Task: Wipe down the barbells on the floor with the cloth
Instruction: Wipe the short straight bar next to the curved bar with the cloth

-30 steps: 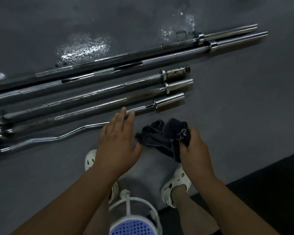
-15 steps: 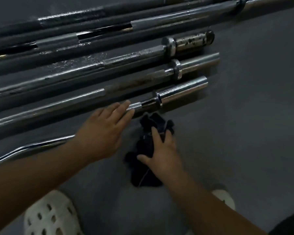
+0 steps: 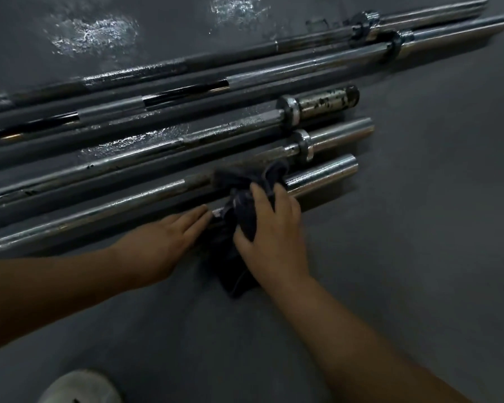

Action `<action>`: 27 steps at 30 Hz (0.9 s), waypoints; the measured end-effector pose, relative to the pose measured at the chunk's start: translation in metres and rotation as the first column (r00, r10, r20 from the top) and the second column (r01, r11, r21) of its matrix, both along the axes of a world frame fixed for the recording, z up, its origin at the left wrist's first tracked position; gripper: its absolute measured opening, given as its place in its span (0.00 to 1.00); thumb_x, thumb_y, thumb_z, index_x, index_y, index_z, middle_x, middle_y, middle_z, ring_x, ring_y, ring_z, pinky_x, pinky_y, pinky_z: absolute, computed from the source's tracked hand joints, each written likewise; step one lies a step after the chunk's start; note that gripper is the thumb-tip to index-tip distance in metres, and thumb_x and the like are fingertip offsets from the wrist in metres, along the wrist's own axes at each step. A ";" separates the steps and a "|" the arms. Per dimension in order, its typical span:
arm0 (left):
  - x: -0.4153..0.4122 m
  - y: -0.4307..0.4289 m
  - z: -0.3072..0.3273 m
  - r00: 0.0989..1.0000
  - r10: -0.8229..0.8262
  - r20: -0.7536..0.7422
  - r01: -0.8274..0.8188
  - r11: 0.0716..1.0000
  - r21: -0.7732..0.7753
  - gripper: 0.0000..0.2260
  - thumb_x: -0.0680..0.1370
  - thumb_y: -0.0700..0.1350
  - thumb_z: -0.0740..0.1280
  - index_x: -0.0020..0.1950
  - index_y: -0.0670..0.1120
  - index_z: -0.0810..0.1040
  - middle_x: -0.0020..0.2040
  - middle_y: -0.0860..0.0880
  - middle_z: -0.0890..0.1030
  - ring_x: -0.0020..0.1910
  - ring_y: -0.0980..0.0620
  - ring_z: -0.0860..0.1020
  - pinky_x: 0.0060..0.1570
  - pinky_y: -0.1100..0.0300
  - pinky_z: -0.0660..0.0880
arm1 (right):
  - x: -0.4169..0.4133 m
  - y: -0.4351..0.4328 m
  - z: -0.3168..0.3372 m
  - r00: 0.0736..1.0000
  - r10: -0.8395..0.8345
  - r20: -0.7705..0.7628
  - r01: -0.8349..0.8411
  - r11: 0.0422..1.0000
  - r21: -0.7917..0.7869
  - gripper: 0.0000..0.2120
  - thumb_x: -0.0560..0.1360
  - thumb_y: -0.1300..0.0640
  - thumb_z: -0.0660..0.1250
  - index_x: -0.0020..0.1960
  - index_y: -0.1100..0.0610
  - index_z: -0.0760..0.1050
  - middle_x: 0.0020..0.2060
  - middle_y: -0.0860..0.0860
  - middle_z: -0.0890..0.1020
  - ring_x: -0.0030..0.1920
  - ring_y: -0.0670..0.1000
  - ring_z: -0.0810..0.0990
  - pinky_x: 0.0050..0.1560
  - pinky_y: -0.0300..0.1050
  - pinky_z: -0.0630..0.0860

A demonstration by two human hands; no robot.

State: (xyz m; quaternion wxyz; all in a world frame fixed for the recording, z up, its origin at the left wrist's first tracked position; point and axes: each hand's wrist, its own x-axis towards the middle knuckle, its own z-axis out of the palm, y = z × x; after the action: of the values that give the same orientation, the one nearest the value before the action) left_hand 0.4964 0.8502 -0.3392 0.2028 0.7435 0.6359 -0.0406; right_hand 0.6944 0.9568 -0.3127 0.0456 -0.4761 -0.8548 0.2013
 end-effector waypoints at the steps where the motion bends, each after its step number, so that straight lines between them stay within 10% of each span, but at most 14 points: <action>1: -0.001 0.000 -0.002 1.000 0.004 0.014 -0.004 1.000 -0.012 0.44 0.66 0.37 0.69 0.80 0.42 0.53 0.79 0.43 0.58 0.64 0.44 0.75 0.48 0.58 0.78 | -0.011 0.004 -0.002 0.997 -0.037 0.064 0.037 0.999 -0.005 0.37 0.72 0.47 0.72 0.77 0.51 0.62 0.75 0.56 0.62 0.73 0.60 0.60 0.65 0.57 0.72; 7: -0.005 -0.003 -0.002 0.999 -0.013 0.029 0.012 0.999 0.038 0.43 0.61 0.36 0.76 0.75 0.36 0.64 0.71 0.37 0.71 0.53 0.42 0.81 0.41 0.59 0.79 | -0.027 -0.003 0.001 0.956 0.251 0.153 -0.231 0.963 -0.139 0.29 0.71 0.49 0.71 0.70 0.50 0.69 0.70 0.50 0.67 0.68 0.58 0.64 0.60 0.55 0.76; 12: -0.016 -0.017 -0.006 0.993 -0.008 0.115 -0.004 0.995 0.102 0.39 0.65 0.34 0.77 0.72 0.35 0.64 0.68 0.34 0.73 0.59 0.37 0.79 0.55 0.50 0.76 | -0.023 -0.015 -0.008 0.989 -0.054 0.140 0.064 0.996 -0.067 0.35 0.69 0.52 0.73 0.73 0.47 0.65 0.74 0.53 0.63 0.67 0.59 0.64 0.62 0.56 0.75; 16: -0.022 -0.041 -0.011 0.982 0.030 0.189 -0.061 0.985 0.162 0.29 0.70 0.39 0.70 0.69 0.40 0.66 0.61 0.37 0.78 0.55 0.41 0.80 0.57 0.58 0.73 | -0.026 -0.041 -0.008 0.944 0.319 0.087 -0.306 0.943 -0.132 0.33 0.69 0.55 0.73 0.71 0.47 0.67 0.74 0.50 0.62 0.64 0.59 0.67 0.58 0.53 0.76; 20: -0.009 -0.047 -0.026 0.933 0.267 0.241 -0.296 0.951 0.093 0.35 0.66 0.32 0.73 0.72 0.42 0.69 0.66 0.41 0.77 0.58 0.40 0.80 0.54 0.50 0.77 | -0.018 -0.004 -0.017 0.979 -0.126 0.157 0.141 0.986 -0.087 0.36 0.71 0.54 0.71 0.76 0.47 0.62 0.76 0.54 0.60 0.65 0.62 0.66 0.65 0.53 0.70; 25: -0.007 -0.045 -0.016 0.917 0.281 0.283 -0.316 0.945 0.085 0.34 0.66 0.34 0.73 0.71 0.45 0.70 0.66 0.44 0.78 0.58 0.42 0.79 0.53 0.54 0.77 | -0.034 -0.026 -0.005 0.905 0.397 0.155 -0.368 0.911 -0.184 0.34 0.71 0.54 0.71 0.74 0.44 0.64 0.75 0.51 0.61 0.66 0.62 0.67 0.61 0.57 0.76; 27: -0.006 -0.044 -0.016 0.915 0.298 0.272 -0.327 0.943 0.068 0.34 0.66 0.33 0.71 0.73 0.43 0.69 0.67 0.42 0.76 0.60 0.40 0.79 0.57 0.51 0.76 | -0.022 0.007 -0.008 0.958 0.194 0.209 -0.166 0.976 -0.144 0.33 0.70 0.58 0.69 0.73 0.45 0.65 0.72 0.52 0.64 0.63 0.63 0.72 0.60 0.56 0.76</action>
State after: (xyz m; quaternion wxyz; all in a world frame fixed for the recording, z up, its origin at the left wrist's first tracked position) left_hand 0.4905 0.8059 -0.3550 0.2457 0.6414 0.7160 0.1249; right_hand 0.6728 0.9639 -0.3205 -0.0986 -0.4175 -0.8801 0.2033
